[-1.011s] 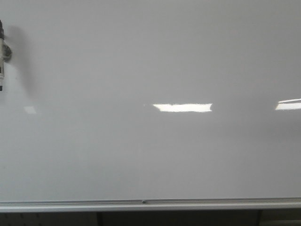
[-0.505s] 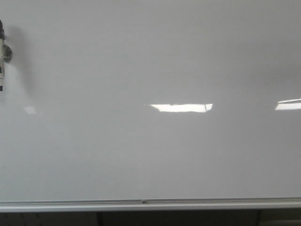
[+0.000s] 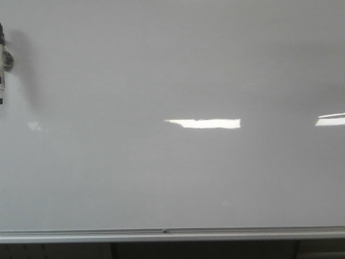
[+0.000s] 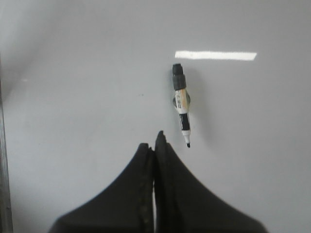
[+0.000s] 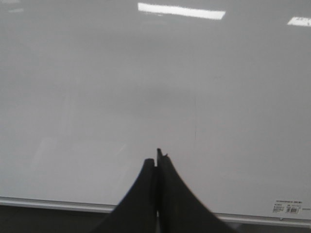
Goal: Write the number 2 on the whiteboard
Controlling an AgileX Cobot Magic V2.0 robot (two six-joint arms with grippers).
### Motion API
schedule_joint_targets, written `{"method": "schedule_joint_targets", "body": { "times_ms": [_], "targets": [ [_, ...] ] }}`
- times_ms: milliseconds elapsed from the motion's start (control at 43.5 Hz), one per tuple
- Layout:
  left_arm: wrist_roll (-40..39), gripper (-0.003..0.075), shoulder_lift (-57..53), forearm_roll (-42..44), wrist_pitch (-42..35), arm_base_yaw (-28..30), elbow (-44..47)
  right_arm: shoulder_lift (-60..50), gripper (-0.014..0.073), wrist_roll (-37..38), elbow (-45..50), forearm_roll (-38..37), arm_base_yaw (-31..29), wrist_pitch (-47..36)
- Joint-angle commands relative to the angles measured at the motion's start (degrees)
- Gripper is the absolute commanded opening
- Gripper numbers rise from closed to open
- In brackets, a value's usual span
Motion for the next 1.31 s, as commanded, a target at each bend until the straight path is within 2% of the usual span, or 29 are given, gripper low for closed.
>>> {"method": "schedule_joint_targets", "body": {
  "times_ms": [0, 230, 299, 367, 413, 482, 505, 574, 597, 643, 988, 1286],
  "targets": [
    [-0.04, -0.0020, 2.02, -0.47, -3.84, -0.28, -0.92, 2.52, -0.0067, -0.46, -2.11, -0.64, 0.05, -3.20],
    [-0.04, -0.0020, 4.91, -0.62, -1.88, -0.28, -0.55, 5.16, -0.0058, -0.46, -2.11, -0.52, 0.05, -2.77],
    [-0.04, -0.0007, 5.73, -0.62, -1.65, -0.28, -0.55, 5.16, 0.0000, -0.46, -2.11, -0.42, 0.05, -2.61],
    [-0.04, 0.0069, 6.60, -0.62, -1.65, -0.28, -0.55, 5.16, 0.0104, -0.46, -2.11, -0.42, 0.05, -2.48],
    [-0.04, 0.0148, 7.11, -0.62, -1.75, -0.28, -0.55, 5.16, 0.0196, -0.46, -2.11, -0.42, 0.05, -2.16],
    [-0.04, 0.0294, 7.81, -0.62, -2.16, -0.28, -0.55, 5.16, 0.0366, -0.46, -2.11, -0.42, 0.05, -1.95],
    [-0.04, 0.0362, 8.15, -0.62, -2.40, -0.28, -0.55, 5.16, 0.0414, -0.46, -2.11, -0.42, 0.05, -1.87],
    [-0.04, 0.0494, 9.03, -0.62, -2.90, -0.28, -0.55, 5.16, 0.0542, -0.46, -2.11, -0.42, 0.05, -1.74],
    [-0.04, 0.0535, 9.48, -0.62, -3.03, -0.28, -0.55, 5.16, 0.0568, -0.46, -2.11, -0.42, 0.05, -1.74],
    [-0.04, 0.0567, 10.19, -0.91, -3.18, -0.28, -0.55, 5.16, 0.0601, -0.46, -2.11, -0.42, 0.05, -1.74],
    [1.36, 0.0566, 19.99, -2.93, -6.23, -4.70, -3.85, 5.16, 0.0602, -0.46, -2.11, -0.42, 0.05, -1.69],
    [1.36, 0.0566, 32.76, -7.52, -10.44, -4.82, -8.05, 5.16, 0.0602, -0.46, -2.11, -0.42, 0.05, -1.74]
  ]
}}
